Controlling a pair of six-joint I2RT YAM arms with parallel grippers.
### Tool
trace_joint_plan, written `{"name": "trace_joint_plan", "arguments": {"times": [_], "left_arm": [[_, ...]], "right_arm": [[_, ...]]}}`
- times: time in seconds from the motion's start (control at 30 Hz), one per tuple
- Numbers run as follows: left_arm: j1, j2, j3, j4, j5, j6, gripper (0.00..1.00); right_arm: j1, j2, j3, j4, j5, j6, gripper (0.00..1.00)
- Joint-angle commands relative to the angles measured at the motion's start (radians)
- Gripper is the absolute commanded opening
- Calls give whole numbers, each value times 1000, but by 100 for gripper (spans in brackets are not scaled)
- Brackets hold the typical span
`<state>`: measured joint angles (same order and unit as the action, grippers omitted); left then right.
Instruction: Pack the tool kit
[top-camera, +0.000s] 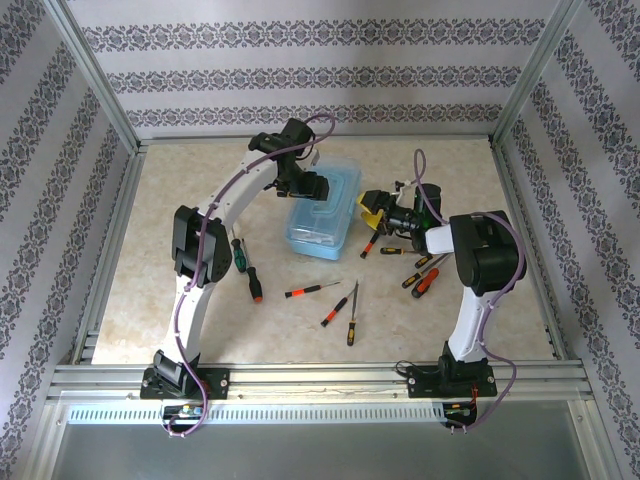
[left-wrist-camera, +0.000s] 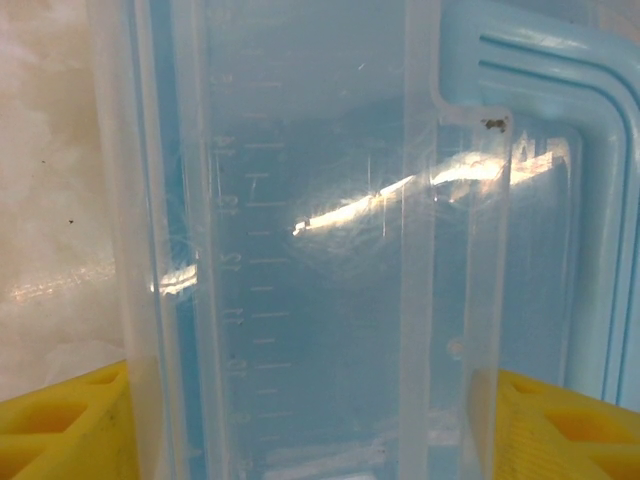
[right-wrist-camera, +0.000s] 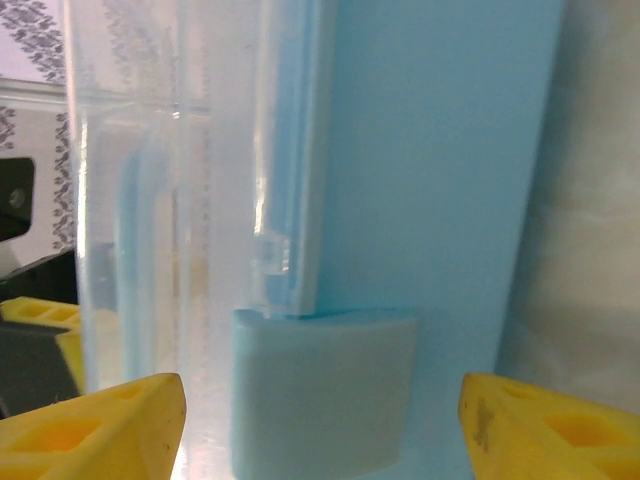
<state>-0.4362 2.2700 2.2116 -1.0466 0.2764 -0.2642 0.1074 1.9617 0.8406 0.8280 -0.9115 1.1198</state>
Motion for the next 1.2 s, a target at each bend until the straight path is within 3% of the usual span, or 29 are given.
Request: {"name": "trace_joint_plan", "arguments": {"times": [0.0, 0.27, 0.73, 0.9, 1.17], "left_arm": [[11, 5, -36, -5, 56, 13, 66], [21, 2, -47, 6, 80, 11, 66], [22, -12, -78, 11, 77, 10, 66], [22, -15, -78, 9, 19, -19, 66], [19, 1, -88, -15, -93, -44, 66]], "right_arm": [[29, 23, 18, 98, -44, 26, 73], [37, 65, 11, 138, -32, 63, 74], [61, 139, -11, 438, -52, 269, 71], [67, 168, -4, 558, -75, 355, 70], [69, 140, 5, 559, -99, 351, 68]]}}
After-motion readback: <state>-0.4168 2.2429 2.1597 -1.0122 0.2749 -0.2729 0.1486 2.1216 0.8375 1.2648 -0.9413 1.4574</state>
